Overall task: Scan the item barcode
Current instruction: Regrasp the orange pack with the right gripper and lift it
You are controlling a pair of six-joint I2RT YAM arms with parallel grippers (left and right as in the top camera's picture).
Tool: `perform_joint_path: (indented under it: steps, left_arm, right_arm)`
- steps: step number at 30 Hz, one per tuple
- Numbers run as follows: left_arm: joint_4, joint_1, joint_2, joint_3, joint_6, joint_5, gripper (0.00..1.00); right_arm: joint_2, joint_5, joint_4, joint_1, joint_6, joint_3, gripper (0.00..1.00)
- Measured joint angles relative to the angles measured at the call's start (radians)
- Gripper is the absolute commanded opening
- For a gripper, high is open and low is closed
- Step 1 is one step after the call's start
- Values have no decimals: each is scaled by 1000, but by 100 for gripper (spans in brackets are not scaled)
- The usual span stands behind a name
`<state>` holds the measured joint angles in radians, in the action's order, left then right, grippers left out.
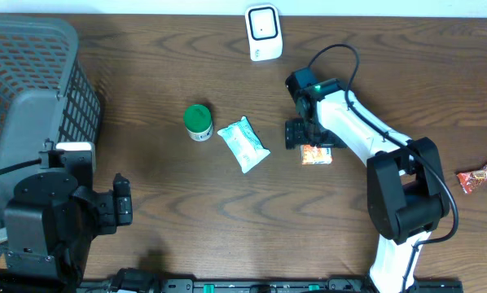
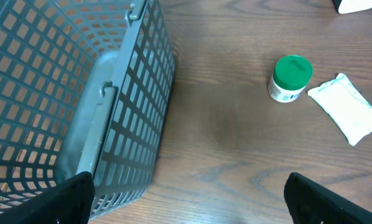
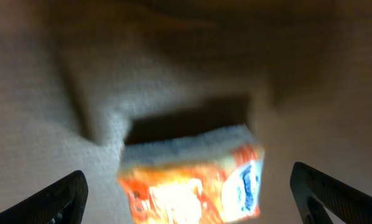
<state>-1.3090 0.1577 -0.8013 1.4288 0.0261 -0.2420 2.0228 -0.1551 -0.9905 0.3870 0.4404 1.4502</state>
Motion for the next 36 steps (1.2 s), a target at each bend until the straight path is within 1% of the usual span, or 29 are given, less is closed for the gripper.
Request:
perform_joint_path:
  steps: [4,8,11,12,16,17,22,26,36]
  left_arm:
    - [0,0,0,0,0,0,98]
    - [0,0,0,0,0,0,98]
    - [0,0,0,0,0,0,98]
    - [0,0,0,0,0,0,98]
    - [0,0,0,0,0,0,98]
    - [0,0,0,0,0,0,98]
    - [0,0,0,0,0,0,98]
    - [0,0,0,0,0,0,98]
    - [0,0,0,0,0,0,98]
  right_arm:
    - [0,34,77,-14,-13,-47,99]
    - [0,63,93,-26,-23,-92,98]
    - [-1,79,97,-43,-26,-97,85]
    - [-1,80,98,-48,-31,-97,75]
    - [-1,81,102,-57,-33,-98,61]
    - [-1,80,103,-57,-31,-98,54]
    - [-1,82,96,-57,-35,-98,52]
    - [-1,118,35,-57,-35,-97,50]
    - [-1,364,-171,-58,-35,-80,50]
